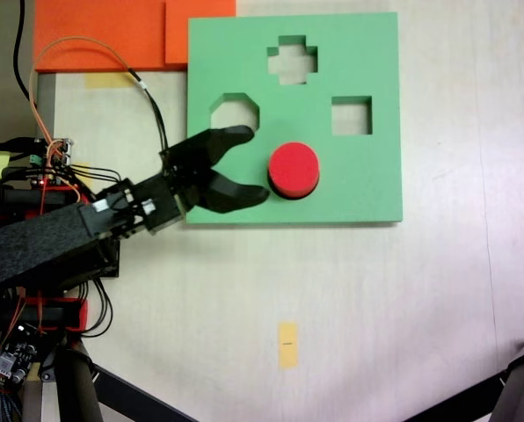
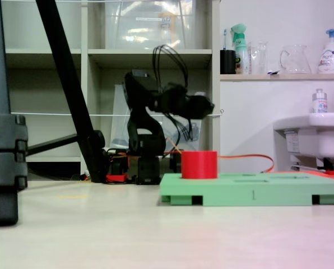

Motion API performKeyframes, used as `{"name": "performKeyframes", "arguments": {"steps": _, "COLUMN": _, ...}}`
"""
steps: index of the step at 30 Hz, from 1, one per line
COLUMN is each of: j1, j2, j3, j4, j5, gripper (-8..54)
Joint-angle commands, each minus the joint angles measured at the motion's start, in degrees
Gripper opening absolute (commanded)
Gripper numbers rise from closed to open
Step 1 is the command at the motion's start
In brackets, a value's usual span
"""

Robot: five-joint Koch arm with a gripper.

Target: Put the cylinder block into the corresponding hole

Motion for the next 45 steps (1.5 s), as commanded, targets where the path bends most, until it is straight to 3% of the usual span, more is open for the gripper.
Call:
{"name": "performKeyframes", "arguments": {"steps": 1, "j1": 3.0, "j2": 2.6, "j3": -1.4, "j4": 4.3, "j5": -11.4, "gripper": 49.5}}
{"name": "performKeyframes", "arguments": {"steps": 3, "j1": 7.1, "j2": 3.7, "j3": -1.0, "j4": 6.4, "j5": -21.5, "gripper": 49.5}}
{"name": "performKeyframes", "arguments": {"steps": 6, "j1": 16.9, "j2": 4.7, "j3": 6.6, "j4": 4.0, "j5": -47.1, "gripper": 46.3}}
{"name": "performKeyframes", "arguments": {"steps": 7, "j1": 19.6, "j2": 4.9, "j3": 9.9, "j4": 0.8, "j5": -56.4, "gripper": 42.5}}
{"name": "performKeyframes", "arguments": {"steps": 9, "j1": 23.9, "j2": 4.9, "j3": 15.6, "j4": -7.6, "j5": -62.9, "gripper": 36.0}}
{"name": "performKeyframes", "arguments": {"steps": 19, "j1": 28.5, "j2": 4.8, "j3": 34.3, "j4": -4.0, "j5": -62.0, "gripper": 34.4}}
{"name": "performKeyframes", "arguments": {"steps": 27, "j1": 29.1, "j2": 4.7, "j3": 34.2, "j4": 8.8, "j5": -60.4, "gripper": 33.2}}
{"name": "performKeyframes", "arguments": {"steps": 45, "j1": 29.1, "j2": 4.7, "j3": 34.2, "j4": 8.8, "j5": -60.3, "gripper": 34.0}}
